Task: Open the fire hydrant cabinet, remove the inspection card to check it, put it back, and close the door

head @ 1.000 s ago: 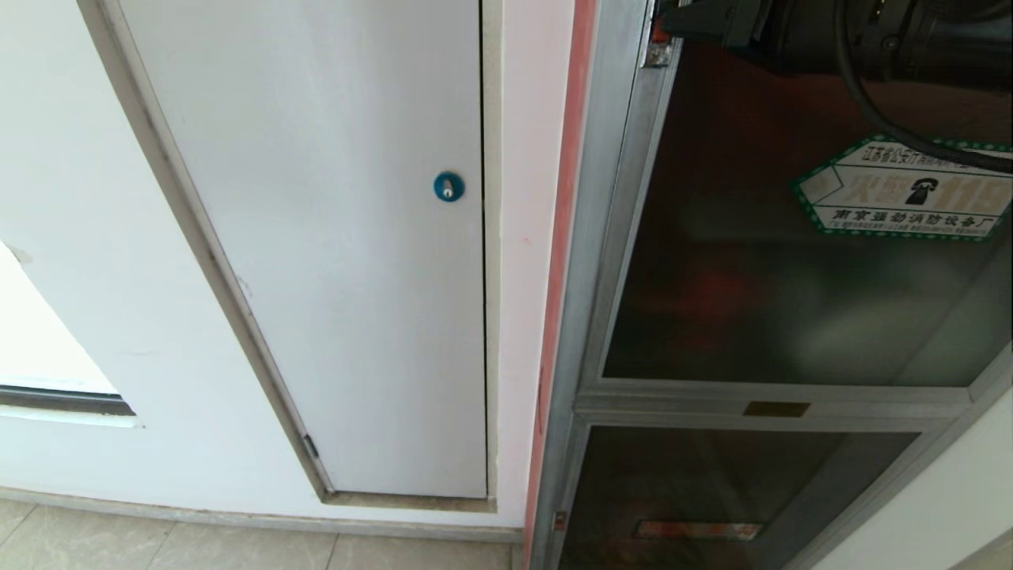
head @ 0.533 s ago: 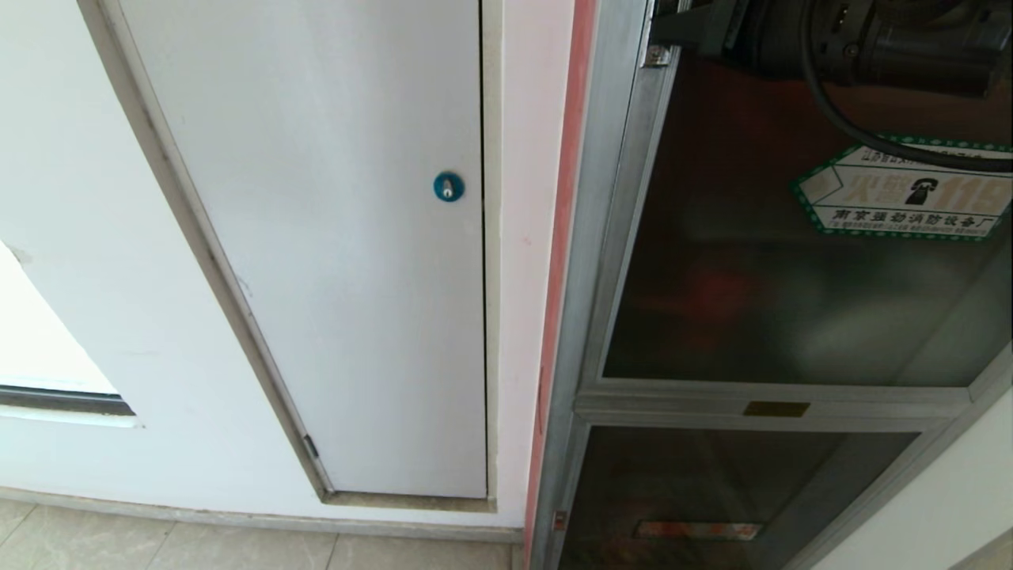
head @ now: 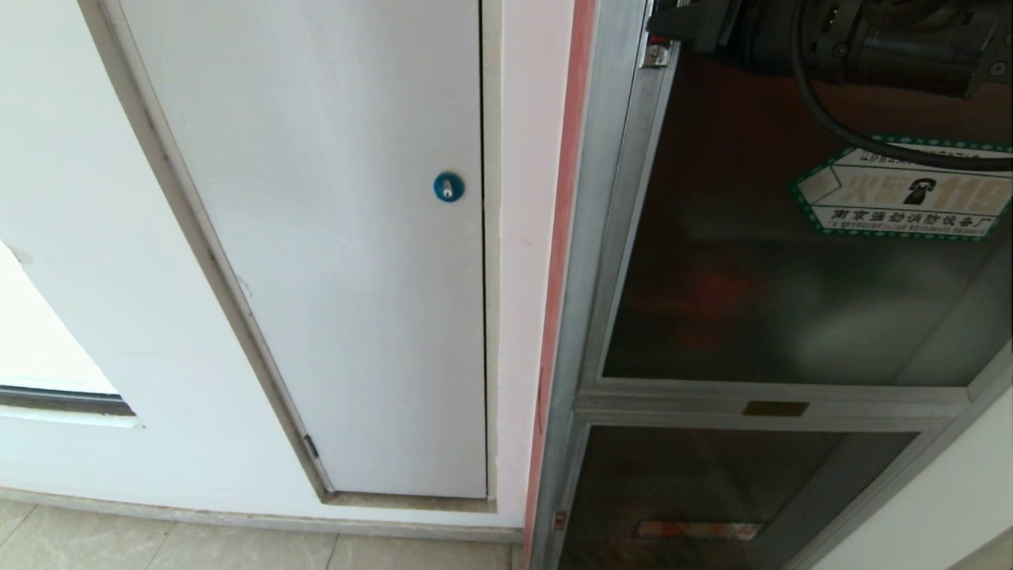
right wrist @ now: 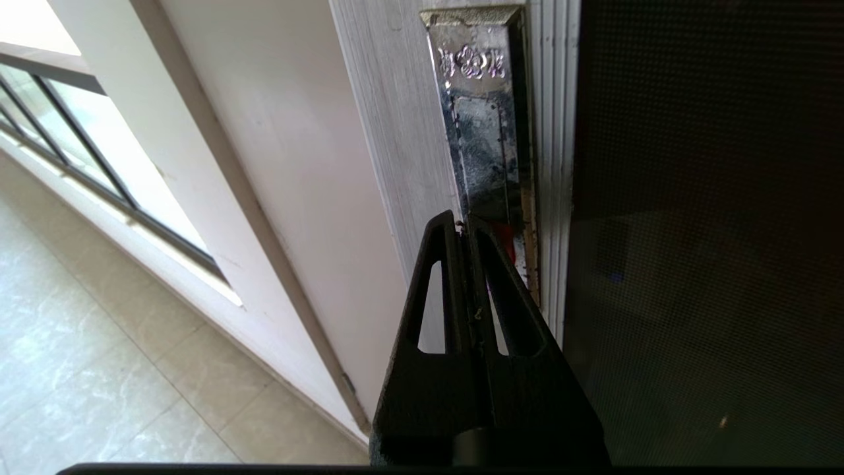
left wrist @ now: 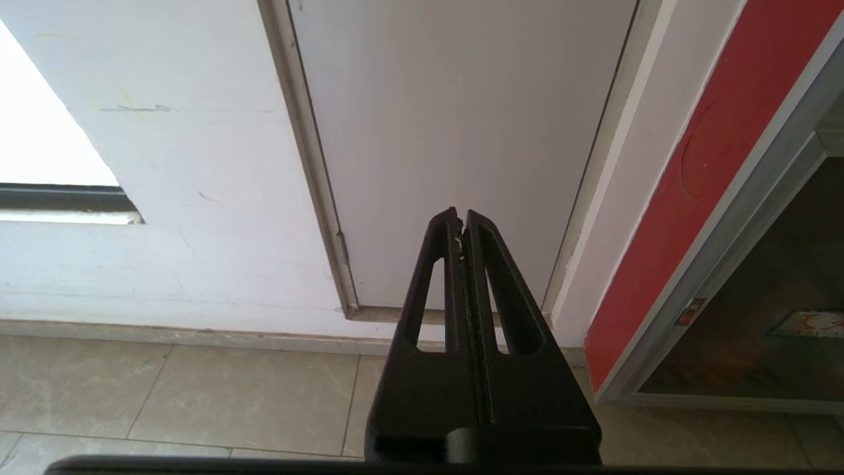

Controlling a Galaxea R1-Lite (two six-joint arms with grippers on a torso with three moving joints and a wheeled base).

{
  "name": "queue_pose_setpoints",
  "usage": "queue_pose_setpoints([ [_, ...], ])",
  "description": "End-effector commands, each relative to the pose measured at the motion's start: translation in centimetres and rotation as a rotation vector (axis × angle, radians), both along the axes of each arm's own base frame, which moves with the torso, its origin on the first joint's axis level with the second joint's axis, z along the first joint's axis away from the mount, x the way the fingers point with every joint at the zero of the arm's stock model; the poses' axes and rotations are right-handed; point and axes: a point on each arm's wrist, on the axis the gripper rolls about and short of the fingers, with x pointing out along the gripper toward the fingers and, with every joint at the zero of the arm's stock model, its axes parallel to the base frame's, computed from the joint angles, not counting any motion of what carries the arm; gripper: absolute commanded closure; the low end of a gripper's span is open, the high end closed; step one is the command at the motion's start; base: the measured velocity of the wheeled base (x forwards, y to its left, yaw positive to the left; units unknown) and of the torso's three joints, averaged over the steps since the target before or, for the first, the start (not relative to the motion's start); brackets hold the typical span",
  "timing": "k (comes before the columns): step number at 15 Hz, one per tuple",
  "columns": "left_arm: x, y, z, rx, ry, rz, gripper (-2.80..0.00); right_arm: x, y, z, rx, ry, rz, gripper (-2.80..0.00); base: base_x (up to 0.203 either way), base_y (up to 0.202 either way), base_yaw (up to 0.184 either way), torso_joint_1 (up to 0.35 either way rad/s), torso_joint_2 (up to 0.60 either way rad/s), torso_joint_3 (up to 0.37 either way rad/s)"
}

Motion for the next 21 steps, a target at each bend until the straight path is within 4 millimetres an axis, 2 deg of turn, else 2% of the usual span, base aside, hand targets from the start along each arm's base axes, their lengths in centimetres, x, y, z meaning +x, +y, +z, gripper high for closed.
queue_pose_setpoints([
  [1, 0.0, 0.0, 0.0, 0.0, 0.002, 0.0, 0.0, 0.2, -0.2, 0.0, 0.001, 0.001, -0.008, 0.0, 0.0, 0.0, 0.0, 0.0, 0.0, 0.0],
  [15, 0.0, 0.0, 0.0, 0.0, 0.002, 0.0, 0.0, 0.8, -0.3, -0.7, -0.004, 0.031, -0.051, 0.0, 0.0, 0.0, 0.0, 0.0, 0.0, 0.0],
  [21, 0.0, 0.0, 0.0, 0.0, 0.002, 0.0, 0.0, -1.4, -0.9, -0.4, -0.005, 0.037, -0.043, 0.0, 0.0, 0.0, 0.0, 0.0, 0.0, 0.0],
])
